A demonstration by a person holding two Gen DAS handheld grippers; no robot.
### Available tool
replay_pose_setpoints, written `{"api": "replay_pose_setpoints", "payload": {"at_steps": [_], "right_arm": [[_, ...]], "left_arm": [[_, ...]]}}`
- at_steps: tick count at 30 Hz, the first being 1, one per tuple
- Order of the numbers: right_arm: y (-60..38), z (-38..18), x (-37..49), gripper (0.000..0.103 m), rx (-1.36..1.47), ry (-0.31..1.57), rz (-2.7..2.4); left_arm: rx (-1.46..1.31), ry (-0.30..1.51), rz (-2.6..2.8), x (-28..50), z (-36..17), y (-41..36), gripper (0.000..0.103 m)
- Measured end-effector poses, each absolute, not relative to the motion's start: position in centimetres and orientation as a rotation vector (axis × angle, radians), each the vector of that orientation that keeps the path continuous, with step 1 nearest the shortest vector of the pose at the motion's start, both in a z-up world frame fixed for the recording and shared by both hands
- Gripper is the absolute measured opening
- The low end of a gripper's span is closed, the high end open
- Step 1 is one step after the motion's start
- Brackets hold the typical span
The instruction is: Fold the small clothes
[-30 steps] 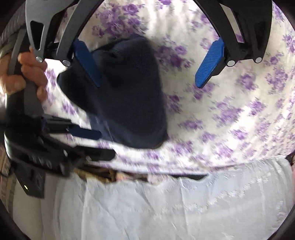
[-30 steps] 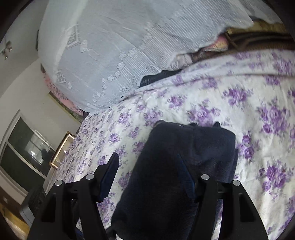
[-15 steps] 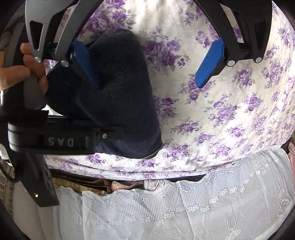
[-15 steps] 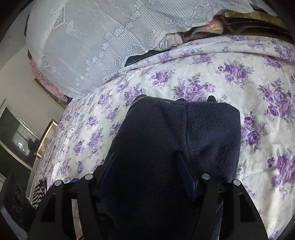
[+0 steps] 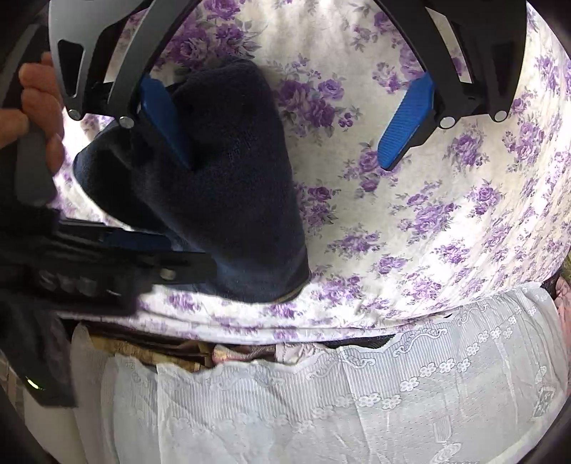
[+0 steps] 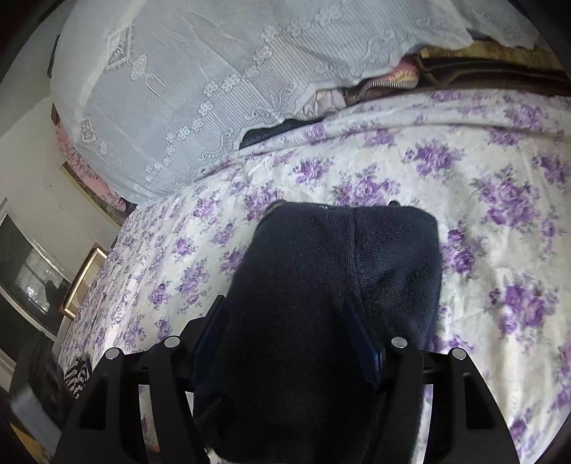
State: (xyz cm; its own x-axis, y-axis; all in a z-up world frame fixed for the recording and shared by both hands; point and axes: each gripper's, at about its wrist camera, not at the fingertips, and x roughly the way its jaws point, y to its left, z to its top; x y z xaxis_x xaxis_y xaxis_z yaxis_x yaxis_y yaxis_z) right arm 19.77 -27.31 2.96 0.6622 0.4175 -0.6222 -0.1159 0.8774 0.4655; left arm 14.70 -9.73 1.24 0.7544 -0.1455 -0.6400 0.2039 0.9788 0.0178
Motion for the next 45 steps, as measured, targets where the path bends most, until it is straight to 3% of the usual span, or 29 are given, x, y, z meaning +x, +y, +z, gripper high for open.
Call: {"api": "replay_pose_setpoints", "payload": {"at_steps": [6,10,13,18,25,35,37,42,45], "right_arm": [[-28.0,4.2,15.6,0.066,0.292,0.766,0.217],[-29.3,0.8,15.3,0.067,0.251,0.865,0.112],[-30.3,-2.5,15.9,0.082,0.331,0.892,0.123],[-30.4,-2.3,15.8,0.083,0.337,0.890,0.134],[-32.5,0.3,15.1,0.083,0.499,0.808,0.215],[-34.1,-2.4,17.5,0.084,0.747,0.870,0.292],[-33.8,-2.9,18.2,0.083,0.759,0.872,0.289],[-33.8,-3.6,19.6,0.066,0.764,0.860,0.273],[-33.5,-3.7,20.3,0.063,0.748,0.850,0.279]], "left_arm": [[-0.038,0.666,-0.213,16.1,4.1,-7.4,0.099],[-0.026,0.798,-0.222,19.5,1.8,-8.5,0.099],[-0.018,0.822,-0.242,20.2,-0.1,-9.2,0.099],[0.027,0.788,-0.215,19.4,0.3,-9.6,0.099],[-0.125,0.773,-0.364,18.6,3.3,-7.0,0.098],[-0.397,1.015,-0.554,22.9,-2.0,-7.5,0.099],[-0.448,1.045,-0.582,23.5,-2.7,-7.5,0.099],[-0.465,1.046,-0.599,24.2,-3.1,-8.1,0.099],[-0.451,1.039,-0.608,24.4,-3.0,-8.7,0.099]]}}
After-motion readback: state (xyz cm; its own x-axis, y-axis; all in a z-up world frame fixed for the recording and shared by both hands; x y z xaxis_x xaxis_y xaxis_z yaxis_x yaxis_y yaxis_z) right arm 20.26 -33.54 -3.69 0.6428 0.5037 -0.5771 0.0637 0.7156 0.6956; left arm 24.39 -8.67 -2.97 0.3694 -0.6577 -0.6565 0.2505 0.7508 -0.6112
